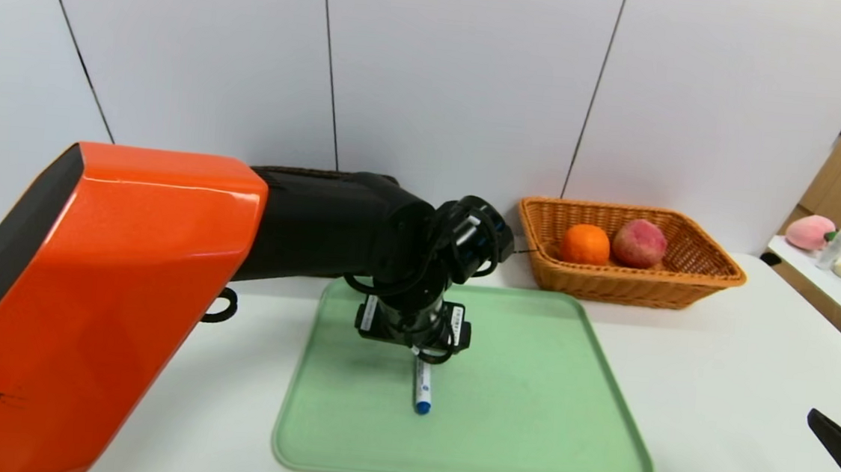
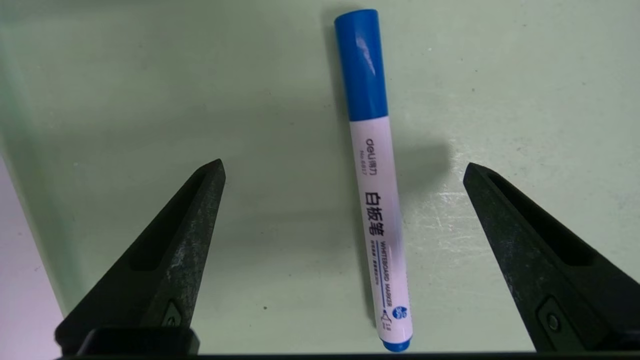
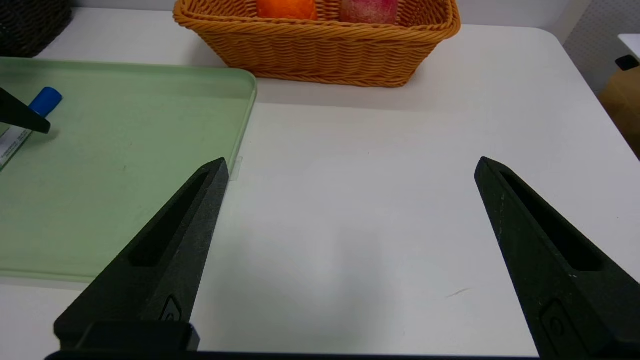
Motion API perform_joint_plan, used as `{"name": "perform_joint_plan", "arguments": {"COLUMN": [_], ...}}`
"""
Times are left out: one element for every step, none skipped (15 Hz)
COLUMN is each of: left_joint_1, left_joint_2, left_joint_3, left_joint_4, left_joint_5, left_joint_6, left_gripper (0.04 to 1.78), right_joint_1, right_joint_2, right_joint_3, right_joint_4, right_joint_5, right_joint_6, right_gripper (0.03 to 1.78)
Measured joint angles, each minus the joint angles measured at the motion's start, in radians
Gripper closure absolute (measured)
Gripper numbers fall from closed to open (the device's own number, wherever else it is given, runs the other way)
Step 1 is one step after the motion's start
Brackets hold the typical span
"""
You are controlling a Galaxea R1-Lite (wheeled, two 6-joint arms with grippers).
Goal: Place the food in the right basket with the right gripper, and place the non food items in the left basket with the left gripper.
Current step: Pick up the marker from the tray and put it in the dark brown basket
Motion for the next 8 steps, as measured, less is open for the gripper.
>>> {"name": "perform_joint_plan", "arguments": {"left_joint_1": [0.0,0.0,0.0,0.0,0.001,0.0,0.0,0.0], "left_joint_2": [0.003,0.007,0.011,0.016,0.02,0.023,0.026,0.028], "left_joint_3": [0.0,0.0,0.0,-0.001,-0.001,-0.001,-0.001,-0.001], "left_joint_4": [-0.004,-0.018,-0.033,-0.048,-0.049,-0.05,-0.049,-0.047], "left_joint_5": [0.001,0.002,0.002,0.002,0.003,0.003,0.003,0.003], "left_joint_6": [-0.001,-0.001,0.0,0.0,0.001,0.0,0.0,-0.001], "left_gripper": [0.29,0.45,0.6,0.75,0.87,0.96,1.06,1.42], "right_joint_1": [0.0,0.0,0.0,0.0,0.0,0.0,0.0,0.0], "right_joint_2": [0.0,0.0,0.0,0.0,0.0,0.0,0.0,0.0], "right_joint_3": [0.0,0.0,0.0,0.0,0.0,0.0,0.0,-0.001], "right_joint_4": [0.0,-0.001,-0.002,-0.002,-0.002,-0.001,-0.001,0.0], "right_joint_5": [0.001,0.0,0.0,0.001,0.001,0.001,0.001,0.001], "right_joint_6": [0.0,0.0,0.0,0.0,0.0,0.0,0.0,0.0], "right_gripper": [0.11,0.11,0.11,0.11,0.11,0.11,0.11,0.11]}}
